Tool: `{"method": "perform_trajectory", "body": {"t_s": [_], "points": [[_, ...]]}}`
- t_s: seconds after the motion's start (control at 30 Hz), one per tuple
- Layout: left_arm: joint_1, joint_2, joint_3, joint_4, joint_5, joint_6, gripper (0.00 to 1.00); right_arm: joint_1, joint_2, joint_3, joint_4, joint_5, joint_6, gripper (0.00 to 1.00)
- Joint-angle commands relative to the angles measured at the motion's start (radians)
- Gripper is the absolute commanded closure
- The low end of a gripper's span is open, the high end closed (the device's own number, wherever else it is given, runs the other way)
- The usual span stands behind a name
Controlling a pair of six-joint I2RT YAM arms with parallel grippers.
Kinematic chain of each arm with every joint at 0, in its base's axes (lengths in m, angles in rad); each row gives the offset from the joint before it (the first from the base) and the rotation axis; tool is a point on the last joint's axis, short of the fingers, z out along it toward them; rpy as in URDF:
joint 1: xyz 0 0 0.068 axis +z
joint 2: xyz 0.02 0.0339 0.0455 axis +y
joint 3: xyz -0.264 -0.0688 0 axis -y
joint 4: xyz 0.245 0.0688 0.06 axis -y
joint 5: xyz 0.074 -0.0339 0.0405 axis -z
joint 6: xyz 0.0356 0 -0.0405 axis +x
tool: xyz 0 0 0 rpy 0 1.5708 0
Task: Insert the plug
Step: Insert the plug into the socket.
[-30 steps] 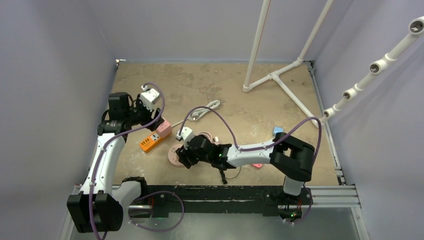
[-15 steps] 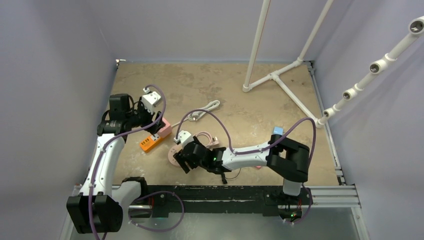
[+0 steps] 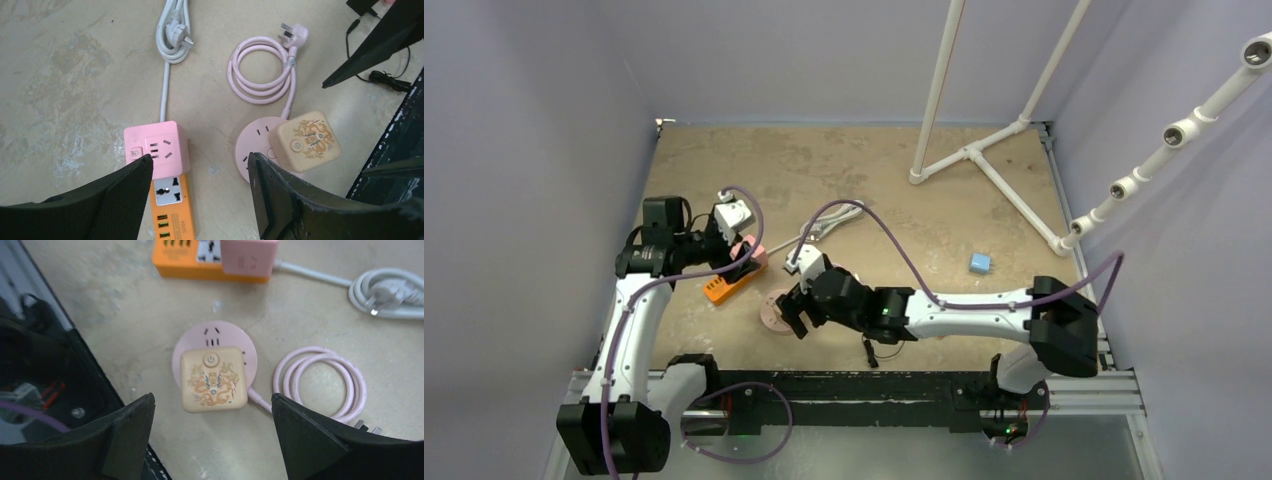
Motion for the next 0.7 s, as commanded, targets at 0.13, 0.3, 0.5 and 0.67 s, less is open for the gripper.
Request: {"method": "perform_trajectory", "body": {"t_s": [0.13, 0.3, 0.5, 0.67], "points": [[-0.004, -0.102, -0.045, -0.055, 0.225, 0.132, 0.37, -0.007, -0.1, -0.147, 0.317, -0.079, -0.034, 0.13], [-0.005, -0.095, -0.105, -0.134, 0.282, 0.352, 0.45, -0.034, -0.088, -0.19, 0.443, -0.089, -0.038, 0.26], [-0.03, -0.086, -0.143, -0.226, 0.315, 0.616, 0.58, -0.055, -0.1, -0.251, 0.535, -0.094, 0.017, 0.37], [-0.11, -0.092, -0.167, -0.241, 0.307, 0.725, 0.63, -0.064, -0.072, -0.271, 0.571, -0.144, 0.044, 0.37]]}}
